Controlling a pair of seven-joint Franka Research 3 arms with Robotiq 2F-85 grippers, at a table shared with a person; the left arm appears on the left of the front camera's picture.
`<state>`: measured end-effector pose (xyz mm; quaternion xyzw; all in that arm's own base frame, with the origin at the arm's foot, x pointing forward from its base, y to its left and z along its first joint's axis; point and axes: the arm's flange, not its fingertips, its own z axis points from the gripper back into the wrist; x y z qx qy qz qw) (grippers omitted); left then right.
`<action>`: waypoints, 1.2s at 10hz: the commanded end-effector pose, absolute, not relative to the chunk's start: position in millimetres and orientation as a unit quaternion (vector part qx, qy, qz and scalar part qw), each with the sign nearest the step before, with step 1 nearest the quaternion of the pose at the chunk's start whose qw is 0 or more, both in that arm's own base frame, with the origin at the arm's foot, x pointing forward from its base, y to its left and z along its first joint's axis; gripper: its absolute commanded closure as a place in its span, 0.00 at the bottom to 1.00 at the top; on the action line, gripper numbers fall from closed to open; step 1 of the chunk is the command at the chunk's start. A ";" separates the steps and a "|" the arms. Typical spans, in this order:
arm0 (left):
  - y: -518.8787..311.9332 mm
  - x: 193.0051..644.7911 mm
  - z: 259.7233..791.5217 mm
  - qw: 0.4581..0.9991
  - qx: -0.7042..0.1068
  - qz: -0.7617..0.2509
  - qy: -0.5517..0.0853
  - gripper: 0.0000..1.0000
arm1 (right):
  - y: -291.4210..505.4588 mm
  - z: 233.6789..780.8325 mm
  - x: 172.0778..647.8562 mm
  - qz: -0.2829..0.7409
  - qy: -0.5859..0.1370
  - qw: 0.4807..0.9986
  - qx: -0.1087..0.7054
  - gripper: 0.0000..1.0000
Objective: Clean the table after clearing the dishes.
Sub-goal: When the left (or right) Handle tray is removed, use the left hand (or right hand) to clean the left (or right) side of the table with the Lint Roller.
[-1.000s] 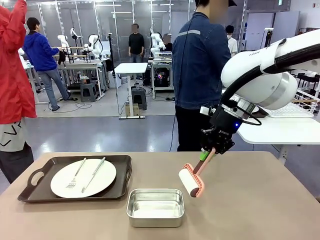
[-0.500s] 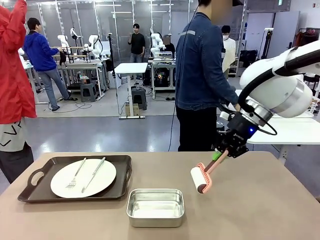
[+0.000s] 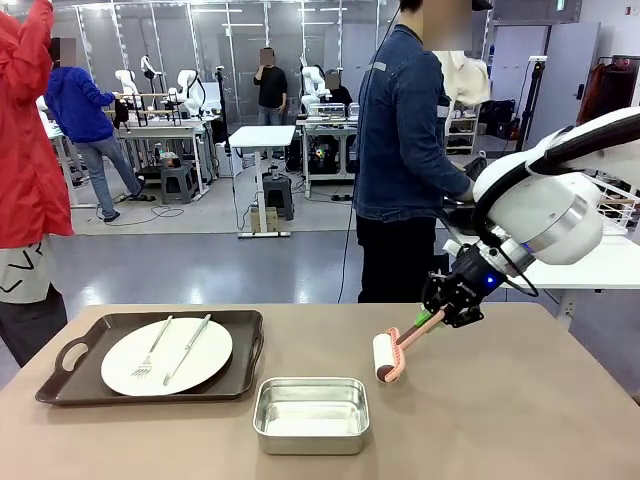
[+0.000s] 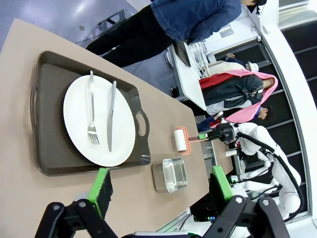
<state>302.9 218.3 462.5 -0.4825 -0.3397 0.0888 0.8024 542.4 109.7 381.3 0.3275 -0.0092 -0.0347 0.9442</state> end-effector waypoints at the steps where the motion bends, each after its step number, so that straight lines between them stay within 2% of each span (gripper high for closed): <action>1: 220.1 302.2 463.1 0.797 -0.487 0.083 -0.347 0.00 | 111.6 370.2 548.4 -0.015 -0.029 0.940 0.340 0.78; 5: 220.1 302.2 463.1 0.797 -0.487 0.083 -0.347 0.00 | 102.8 343.3 547.7 -0.004 -0.011 0.942 0.336 0.78; 9: 220.1 302.2 463.1 0.797 -0.487 0.083 -0.347 0.00 | 36.8 321.1 546.1 -0.033 0.013 0.939 0.341 0.78; 12: 220.1 302.2 463.1 0.797 -0.487 0.083 -0.347 0.00 | -17.3 314.6 542.0 -0.055 0.027 0.950 0.305 0.78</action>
